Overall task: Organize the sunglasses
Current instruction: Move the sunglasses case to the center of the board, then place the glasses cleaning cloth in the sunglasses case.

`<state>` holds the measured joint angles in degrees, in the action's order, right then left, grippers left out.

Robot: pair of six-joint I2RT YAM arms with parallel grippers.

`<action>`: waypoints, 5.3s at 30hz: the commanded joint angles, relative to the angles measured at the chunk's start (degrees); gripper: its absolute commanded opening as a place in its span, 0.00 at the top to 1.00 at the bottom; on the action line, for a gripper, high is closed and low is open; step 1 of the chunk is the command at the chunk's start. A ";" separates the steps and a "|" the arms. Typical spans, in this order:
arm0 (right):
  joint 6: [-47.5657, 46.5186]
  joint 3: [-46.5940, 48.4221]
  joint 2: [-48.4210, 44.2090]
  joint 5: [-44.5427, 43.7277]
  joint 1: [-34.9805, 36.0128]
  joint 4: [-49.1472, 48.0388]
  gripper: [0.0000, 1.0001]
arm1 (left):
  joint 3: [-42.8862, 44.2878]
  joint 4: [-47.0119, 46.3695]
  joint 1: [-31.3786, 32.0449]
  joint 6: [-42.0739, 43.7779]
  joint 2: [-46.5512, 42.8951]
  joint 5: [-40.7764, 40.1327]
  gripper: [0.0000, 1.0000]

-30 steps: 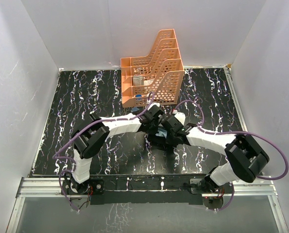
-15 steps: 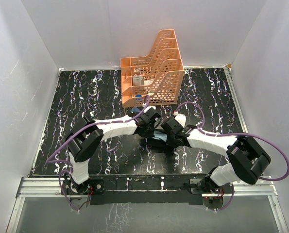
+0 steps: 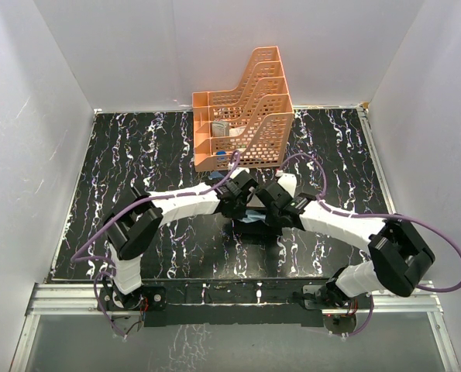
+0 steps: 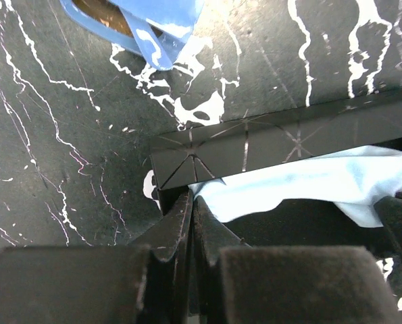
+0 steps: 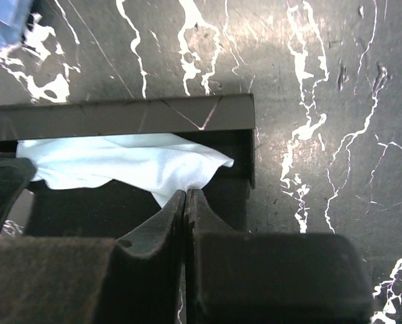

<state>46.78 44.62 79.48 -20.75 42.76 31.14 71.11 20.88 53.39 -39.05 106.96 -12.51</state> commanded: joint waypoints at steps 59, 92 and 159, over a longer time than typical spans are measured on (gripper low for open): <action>-8.65 2.13 -4.04 0.84 -6.48 -5.82 1.00 | 1.30 -0.94 -0.17 -0.92 -4.40 -3.41 1.00; -7.12 -4.63 -4.24 2.91 -6.48 -8.56 1.00 | -1.43 -2.28 -0.27 -2.78 -2.69 -0.90 1.00; -7.76 -4.21 -0.15 0.87 -6.49 -10.27 1.00 | -1.08 -3.15 -0.60 -3.45 -0.15 1.31 1.00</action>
<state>39.83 38.46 79.24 -17.28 36.58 21.34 68.58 16.27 53.19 -42.04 107.46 -12.43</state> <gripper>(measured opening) 0.008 0.007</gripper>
